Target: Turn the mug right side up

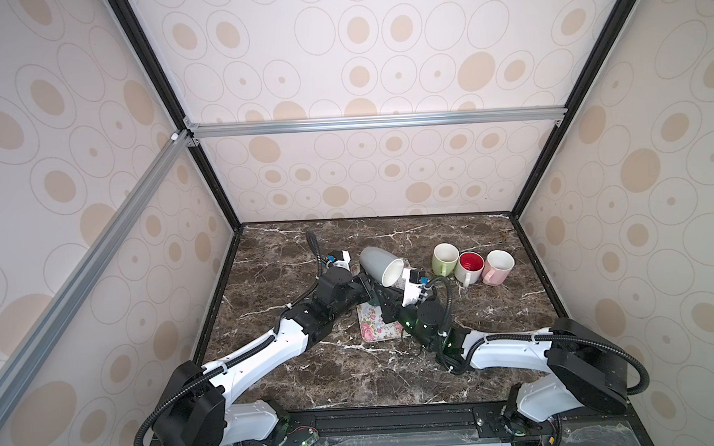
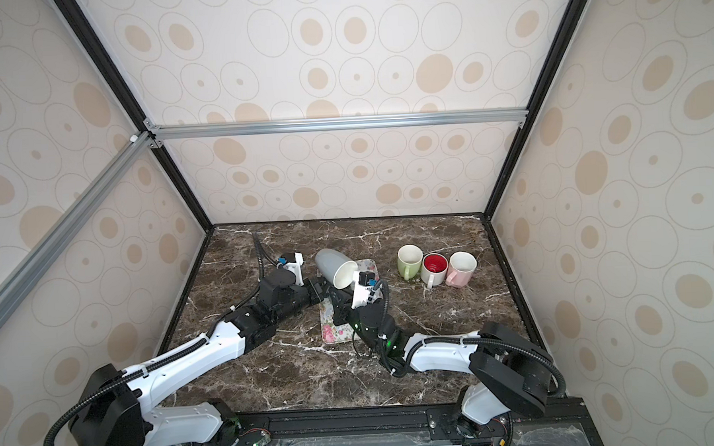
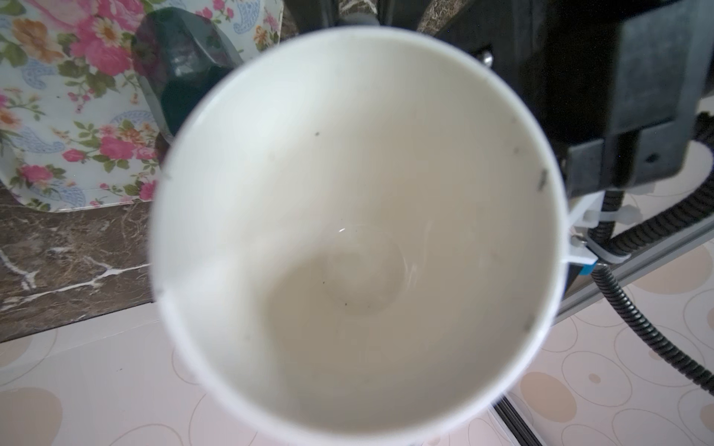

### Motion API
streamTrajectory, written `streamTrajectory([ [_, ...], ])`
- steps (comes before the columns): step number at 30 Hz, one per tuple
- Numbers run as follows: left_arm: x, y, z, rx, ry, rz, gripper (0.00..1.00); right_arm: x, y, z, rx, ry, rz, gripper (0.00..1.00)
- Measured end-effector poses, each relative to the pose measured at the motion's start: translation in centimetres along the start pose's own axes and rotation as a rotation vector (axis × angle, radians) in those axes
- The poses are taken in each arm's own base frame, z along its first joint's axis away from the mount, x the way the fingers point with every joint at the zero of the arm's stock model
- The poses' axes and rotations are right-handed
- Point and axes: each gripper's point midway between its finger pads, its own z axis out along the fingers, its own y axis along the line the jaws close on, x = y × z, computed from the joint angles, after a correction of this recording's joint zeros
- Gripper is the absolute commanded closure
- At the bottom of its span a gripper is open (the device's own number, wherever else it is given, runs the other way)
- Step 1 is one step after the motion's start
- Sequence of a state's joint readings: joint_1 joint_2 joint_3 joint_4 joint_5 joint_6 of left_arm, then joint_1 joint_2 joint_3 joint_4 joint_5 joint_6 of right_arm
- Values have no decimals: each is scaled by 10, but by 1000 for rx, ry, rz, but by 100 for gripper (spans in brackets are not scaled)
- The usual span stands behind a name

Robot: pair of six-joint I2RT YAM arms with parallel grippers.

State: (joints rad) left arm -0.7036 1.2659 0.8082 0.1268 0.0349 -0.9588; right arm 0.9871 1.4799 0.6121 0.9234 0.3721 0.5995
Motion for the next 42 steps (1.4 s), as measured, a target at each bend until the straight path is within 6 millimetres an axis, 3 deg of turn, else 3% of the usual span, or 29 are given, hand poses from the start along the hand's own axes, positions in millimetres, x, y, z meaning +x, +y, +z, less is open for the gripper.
streamTrajectory([
  [4, -2, 4, 0, -12, -9, -4, 100, 2, 0, 4, 5, -2, -7, 86],
  [7, -2, 4, 0, -13, -10, -5, 100, 2, -1, 5, 8, -5, -14, 95],
  [11, -3, 4, 0, -12, -14, -6, 100, 0, -1, 5, 13, -11, -21, 100],
  [19, -5, 3, 2, -9, -23, -9, 100, -2, -2, 8, 35, -13, -27, 100],
  [23, 0, 4, 5, -10, 0, -8, 70, -2, -7, 7, 65, -18, -33, 100],
  [24, 4, 5, 5, -10, 14, -6, 60, -3, -13, 7, 94, -28, -36, 100],
  [26, 8, 3, 5, -2, 33, -12, 55, -7, -25, 7, 147, -47, -39, 100],
  [29, 12, 1, 5, 5, 54, -10, 28, -11, -41, 5, 224, -74, -28, 100],
  [30, 13, 2, 5, 5, 57, -15, 23, -11, -45, 4, 248, -80, -29, 100],
  [39, 21, 30, -5, -46, 49, -28, 12, 3, -90, -16, 483, -1, -111, 100],
  [42, 19, 37, -19, -48, 13, -26, 10, -6, -99, -30, 543, 45, -129, 100],
])
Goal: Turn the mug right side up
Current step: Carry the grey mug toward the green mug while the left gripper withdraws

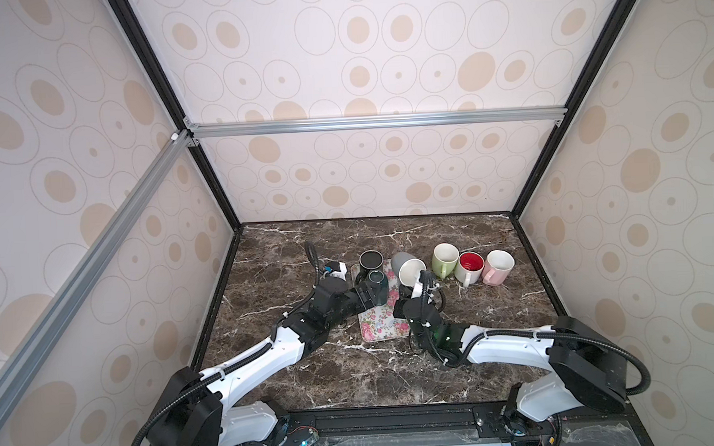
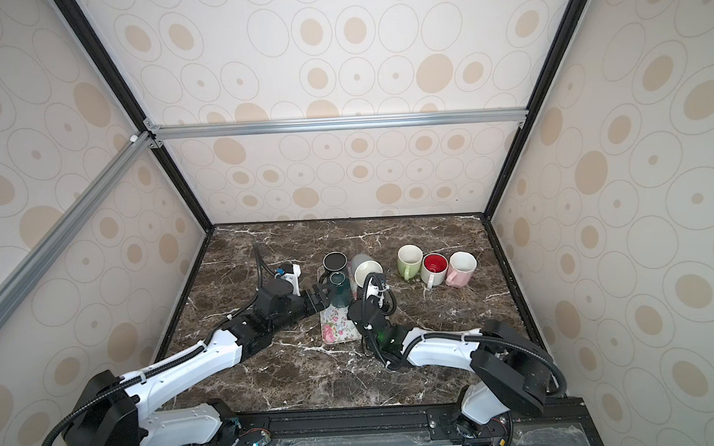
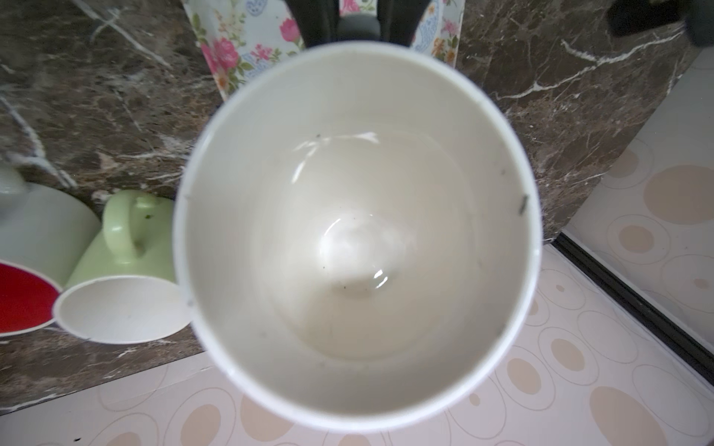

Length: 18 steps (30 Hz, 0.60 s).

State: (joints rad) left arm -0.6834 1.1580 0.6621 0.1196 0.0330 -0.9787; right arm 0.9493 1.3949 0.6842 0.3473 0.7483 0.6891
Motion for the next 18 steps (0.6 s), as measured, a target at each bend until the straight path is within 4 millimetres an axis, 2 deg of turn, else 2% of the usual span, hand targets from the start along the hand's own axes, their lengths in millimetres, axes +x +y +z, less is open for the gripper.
streamTrajectory([
  [5, 1, 16, -22, 6, -61, -2, 8, -40, -23, -17, 85, 29, 17, 100],
  [8, 5, 26, -27, -2, -74, -2, 7, -58, -36, -28, 133, 65, 3, 100],
  [12, 9, 34, -31, -2, -82, 1, 6, -65, -47, -34, 175, 157, -37, 100],
  [18, 10, 31, -31, 30, -89, 6, 6, -68, -54, -36, 189, 289, -65, 100],
])
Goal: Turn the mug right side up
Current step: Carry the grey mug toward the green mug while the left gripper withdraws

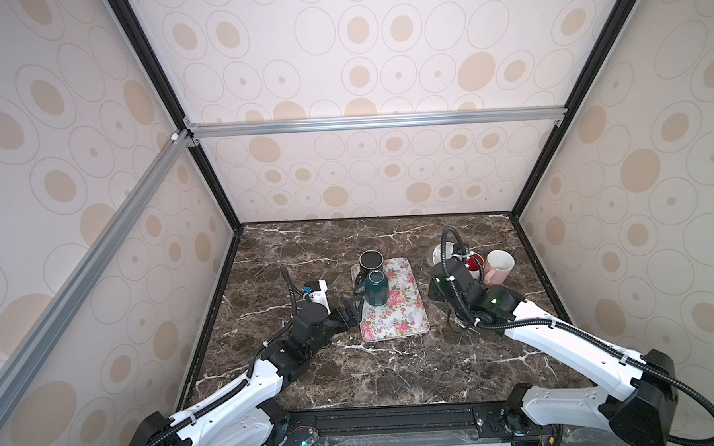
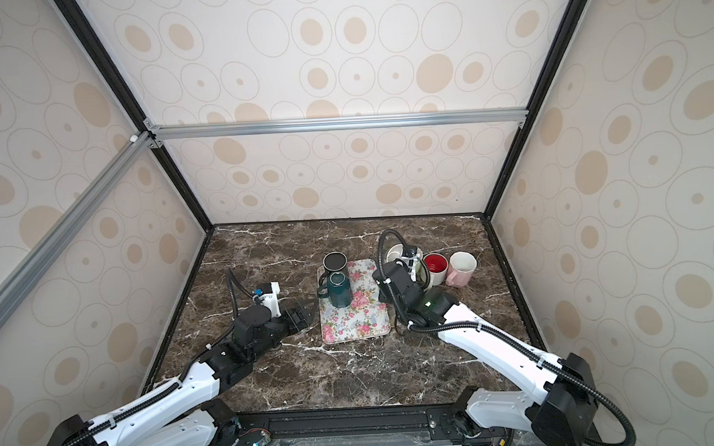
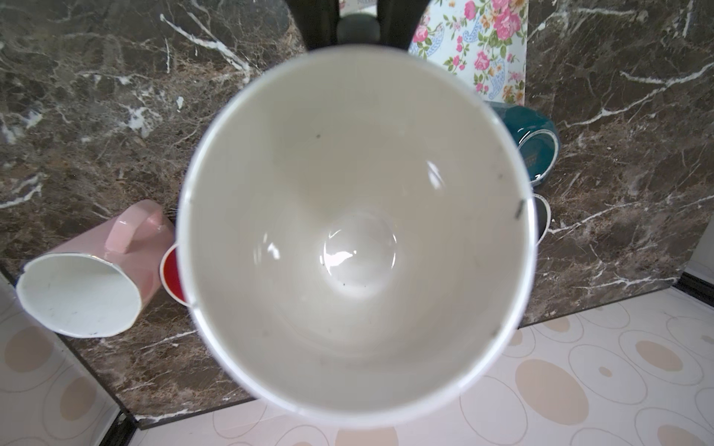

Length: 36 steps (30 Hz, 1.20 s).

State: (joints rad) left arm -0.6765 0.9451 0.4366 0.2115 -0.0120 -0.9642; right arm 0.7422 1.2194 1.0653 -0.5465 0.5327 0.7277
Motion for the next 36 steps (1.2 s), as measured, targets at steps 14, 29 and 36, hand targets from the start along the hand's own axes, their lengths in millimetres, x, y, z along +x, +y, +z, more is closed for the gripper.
streamTrajectory([
  [14, -4, -7, -9, 55, -22, 14, 4, -10, 21, 44, 22, 184, -51, 100],
  [29, -3, 0, -11, 51, -26, 37, 2, -19, 27, 120, 59, 432, -69, 100],
  [36, -8, -8, -15, 84, -47, 107, 1, -34, 44, 143, 78, 471, -125, 100],
])
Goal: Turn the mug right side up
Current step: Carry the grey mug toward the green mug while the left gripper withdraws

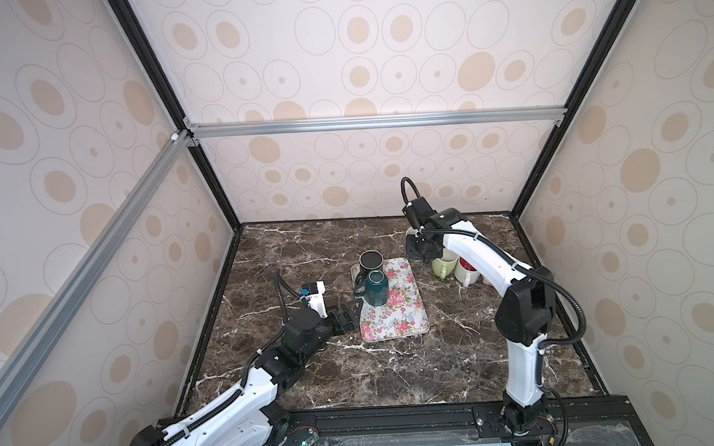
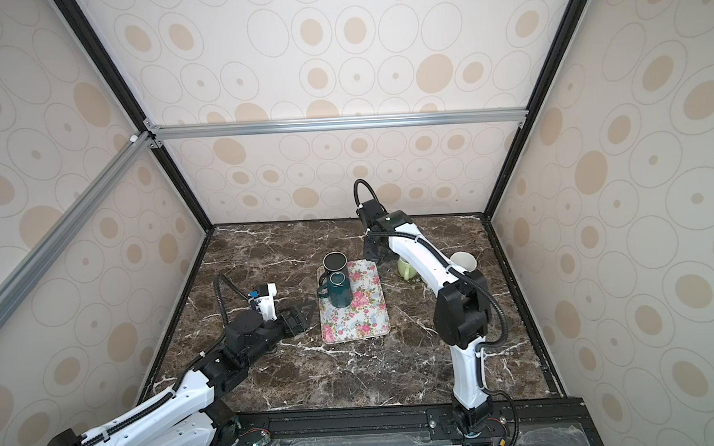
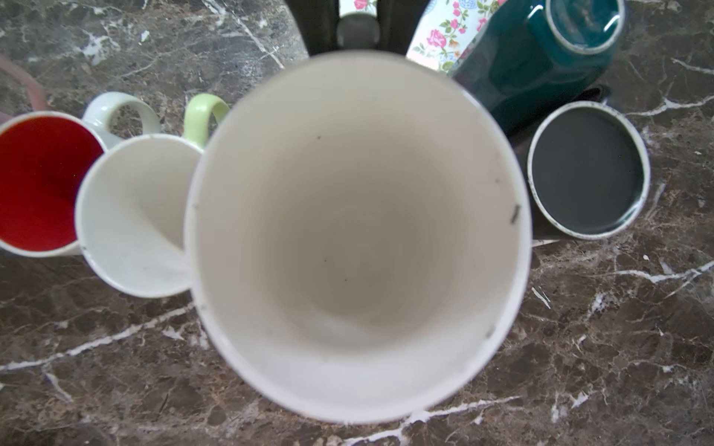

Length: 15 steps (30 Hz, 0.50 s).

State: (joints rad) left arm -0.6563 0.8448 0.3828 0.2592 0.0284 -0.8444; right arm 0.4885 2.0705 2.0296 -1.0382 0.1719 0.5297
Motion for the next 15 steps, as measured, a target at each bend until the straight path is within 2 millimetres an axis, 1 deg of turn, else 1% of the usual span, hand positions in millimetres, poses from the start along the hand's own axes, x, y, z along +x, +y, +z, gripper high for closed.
streamTrajectory([
  [3, -6, -5, -6, 16, -24, 29, 2, -4, 0, 7, 22, 19, -14, 100],
  [7, -15, -8, -14, 25, -57, 55, 2, -5, -8, 14, 54, 54, -19, 100],
  [11, -20, -8, -22, 16, -83, 74, 2, -10, -16, 21, 75, 72, -8, 100],
  [15, -24, -6, -27, 11, -110, 82, 2, -7, -25, 30, 96, 102, -1, 100],
])
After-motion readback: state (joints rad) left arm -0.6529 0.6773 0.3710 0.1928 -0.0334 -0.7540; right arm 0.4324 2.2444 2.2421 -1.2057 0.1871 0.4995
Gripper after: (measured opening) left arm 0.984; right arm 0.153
